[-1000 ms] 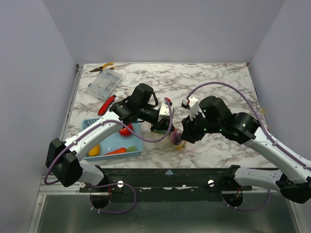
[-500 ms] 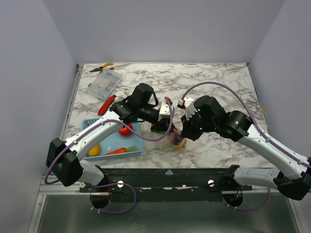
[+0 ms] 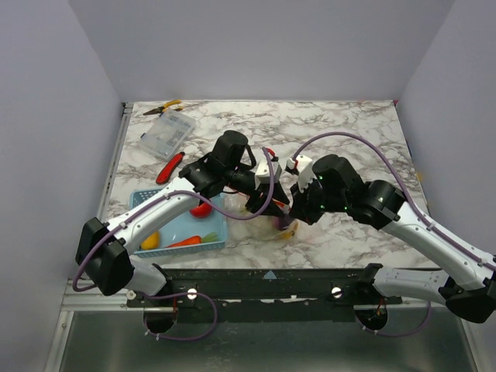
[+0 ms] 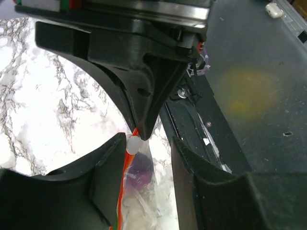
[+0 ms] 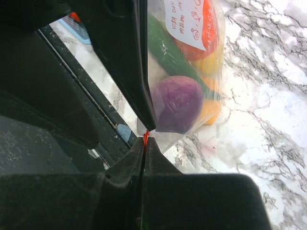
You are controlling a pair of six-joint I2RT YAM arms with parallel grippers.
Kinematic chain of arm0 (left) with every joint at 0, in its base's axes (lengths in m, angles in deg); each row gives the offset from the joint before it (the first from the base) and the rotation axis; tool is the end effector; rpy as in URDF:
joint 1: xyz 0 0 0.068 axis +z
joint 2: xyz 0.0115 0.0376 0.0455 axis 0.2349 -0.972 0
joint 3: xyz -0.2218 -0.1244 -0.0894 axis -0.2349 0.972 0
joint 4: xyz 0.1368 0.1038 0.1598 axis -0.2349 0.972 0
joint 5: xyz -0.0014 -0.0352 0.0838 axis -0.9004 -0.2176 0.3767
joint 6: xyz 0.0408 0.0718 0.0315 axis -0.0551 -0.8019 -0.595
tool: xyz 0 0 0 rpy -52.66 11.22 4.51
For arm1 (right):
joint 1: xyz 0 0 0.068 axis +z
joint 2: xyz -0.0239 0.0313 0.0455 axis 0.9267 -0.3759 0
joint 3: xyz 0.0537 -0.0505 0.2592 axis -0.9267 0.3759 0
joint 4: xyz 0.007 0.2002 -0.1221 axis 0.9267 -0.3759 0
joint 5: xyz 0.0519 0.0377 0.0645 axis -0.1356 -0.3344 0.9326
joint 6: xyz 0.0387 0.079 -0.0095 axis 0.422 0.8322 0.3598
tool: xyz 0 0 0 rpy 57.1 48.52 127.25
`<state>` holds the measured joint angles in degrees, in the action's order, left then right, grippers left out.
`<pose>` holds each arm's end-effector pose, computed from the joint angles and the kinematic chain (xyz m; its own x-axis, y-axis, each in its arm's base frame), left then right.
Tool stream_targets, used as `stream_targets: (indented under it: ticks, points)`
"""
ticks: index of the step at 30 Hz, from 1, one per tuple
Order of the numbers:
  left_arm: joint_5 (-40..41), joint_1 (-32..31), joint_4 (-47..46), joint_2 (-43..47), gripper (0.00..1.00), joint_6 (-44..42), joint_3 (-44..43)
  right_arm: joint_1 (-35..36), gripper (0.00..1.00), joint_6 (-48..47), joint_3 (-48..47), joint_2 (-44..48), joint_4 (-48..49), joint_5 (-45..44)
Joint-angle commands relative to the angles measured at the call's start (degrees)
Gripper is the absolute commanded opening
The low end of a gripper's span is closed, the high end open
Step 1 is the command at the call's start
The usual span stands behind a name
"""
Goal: Place the food in the zip-top bag and seal the zipper
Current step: Zip the zipper food storage bag at the center of the board.
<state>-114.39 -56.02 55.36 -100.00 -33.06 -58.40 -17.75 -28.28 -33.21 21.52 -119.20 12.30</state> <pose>0.1681 -0.2498 0.3326 -0.0529 0.2405 -0.9692 0.9428 -0.3078 -0.1279 0.1321 0.1751 0.3237 -0.5308 -0.4594 -0.7122 -0.7685 0.6153 0.1759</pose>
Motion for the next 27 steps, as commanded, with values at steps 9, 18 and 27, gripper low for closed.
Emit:
stream_targets:
  ticks: [9,18,27]
  points:
    - [-0.97,-1.16,-3.13,-2.92,0.33,2.41,-0.11,-0.16,0.00,0.24,1.74,2.92,3.93,1.04]
    - [-0.29,-1.16,-3.87,-3.37,0.44,2.50,0.33,-0.16,0.00,-0.10,2.17,3.30,4.36,2.19]
    - [-1.09,-0.28,-5.54,-3.19,0.44,3.58,0.95,-0.16,0.00,-0.37,2.54,3.28,4.64,1.68]
